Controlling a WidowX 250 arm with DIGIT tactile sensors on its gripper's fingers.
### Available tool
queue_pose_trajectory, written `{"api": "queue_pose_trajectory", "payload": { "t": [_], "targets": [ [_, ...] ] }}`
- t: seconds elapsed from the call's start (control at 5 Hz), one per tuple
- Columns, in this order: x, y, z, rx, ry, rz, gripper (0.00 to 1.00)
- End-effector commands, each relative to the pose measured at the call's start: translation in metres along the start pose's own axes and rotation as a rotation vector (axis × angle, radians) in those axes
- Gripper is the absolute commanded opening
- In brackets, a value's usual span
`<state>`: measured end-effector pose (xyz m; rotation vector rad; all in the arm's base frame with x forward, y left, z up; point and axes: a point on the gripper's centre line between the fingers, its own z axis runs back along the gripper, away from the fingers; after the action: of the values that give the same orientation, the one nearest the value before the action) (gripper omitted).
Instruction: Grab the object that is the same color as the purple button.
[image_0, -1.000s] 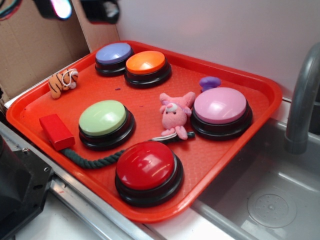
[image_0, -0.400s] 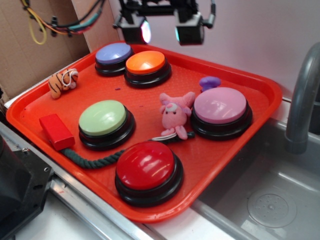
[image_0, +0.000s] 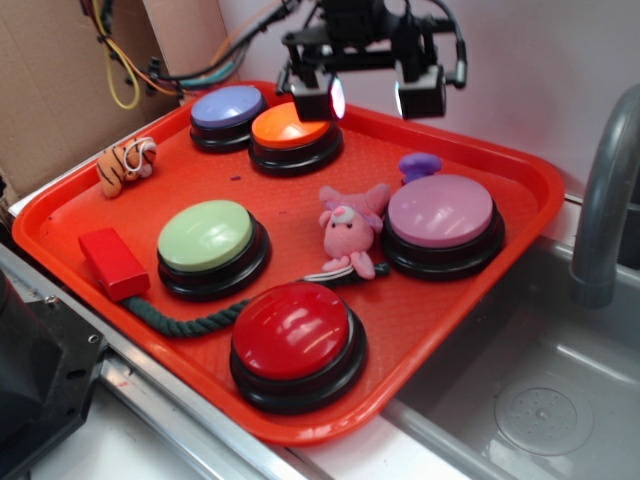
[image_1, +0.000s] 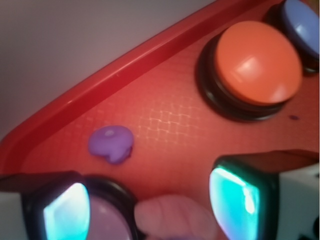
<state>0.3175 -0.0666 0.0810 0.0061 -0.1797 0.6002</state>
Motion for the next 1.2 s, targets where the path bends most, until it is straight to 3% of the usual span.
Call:
{"api": "queue_pose_trajectory", "payload": {
  "t": [0.0,0.2,0.6,0.8,1.0],
  "targets": [
    [0.018,0.0,-0.015,-0.03,-0.03,0.01,1.0],
    [0.02,-0.001,-0.033,-0.048,-0.012,-0.017,1.0],
    [0.027,-0.006,-0.047,-0.043,-0.033,-0.021,1.0],
    [0.031,-0.005,-0.048,-0.044,-0.036,-0.003,0.87],
    [0.032,-0.006,-0.048,-0.047,-0.045,0.003,0.0]
  ]
}}
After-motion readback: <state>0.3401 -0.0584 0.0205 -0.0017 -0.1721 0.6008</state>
